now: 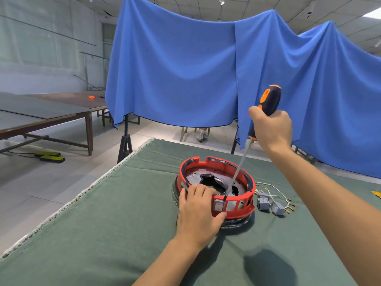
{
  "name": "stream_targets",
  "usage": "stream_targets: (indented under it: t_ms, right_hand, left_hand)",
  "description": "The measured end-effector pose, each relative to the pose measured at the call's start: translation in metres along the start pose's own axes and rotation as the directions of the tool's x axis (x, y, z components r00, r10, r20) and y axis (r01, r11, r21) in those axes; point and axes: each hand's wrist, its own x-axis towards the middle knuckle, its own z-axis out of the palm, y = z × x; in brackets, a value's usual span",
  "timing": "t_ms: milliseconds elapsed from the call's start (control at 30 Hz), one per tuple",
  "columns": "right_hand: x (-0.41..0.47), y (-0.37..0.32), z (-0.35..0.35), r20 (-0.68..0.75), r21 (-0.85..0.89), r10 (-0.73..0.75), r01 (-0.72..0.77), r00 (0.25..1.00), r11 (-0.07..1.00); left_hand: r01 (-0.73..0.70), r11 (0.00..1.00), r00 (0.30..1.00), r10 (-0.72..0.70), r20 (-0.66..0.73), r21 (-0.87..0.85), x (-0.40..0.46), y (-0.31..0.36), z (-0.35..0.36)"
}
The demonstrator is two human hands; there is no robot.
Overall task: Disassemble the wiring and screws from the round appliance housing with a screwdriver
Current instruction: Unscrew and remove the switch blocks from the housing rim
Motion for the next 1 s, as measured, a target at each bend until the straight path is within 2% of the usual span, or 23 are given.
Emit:
stream_targets:
  t_ms: [133,233,367,733,1000]
  right_hand:
    - [-0.015,0.003,-0.019,-0.064,0.136,-0.108,0.116,0.992,0.984]
    - [-0.026,0.002,-0.027,-0.097,0.236,-0.152,0.171,0.984,0.957]
    - [-0.036,-0.001,-0.025,-0.103,0.259,-0.175,0.196,0.979,0.946]
    - [-0.048,-0.01,-0.019,-0.037,0.167,-0.294,0.296,0.955,0.94]
    - [-0.041,-0.032,0.017,0.101,-0.136,-0.242,0.254,0.965,0.957]
  left_hand:
    - [0.015,1.0,0.999,-0.015,-0.04,0.004,0.001,0.002,0.006]
    - [0.019,1.0,1.0,-0.02,-0.017,-0.008,0.001,0.001,0.007]
    - [0.016,0.999,1.0,-0.017,-0.007,-0.051,-0.002,0.0,0.005]
    - [0.02,0.996,1.0,-0.018,0.02,-0.091,-0.007,-0.002,0.0]
    - [0.095,0.994,0.994,-0.097,-0.047,-0.047,-0.007,-0.004,0.003]
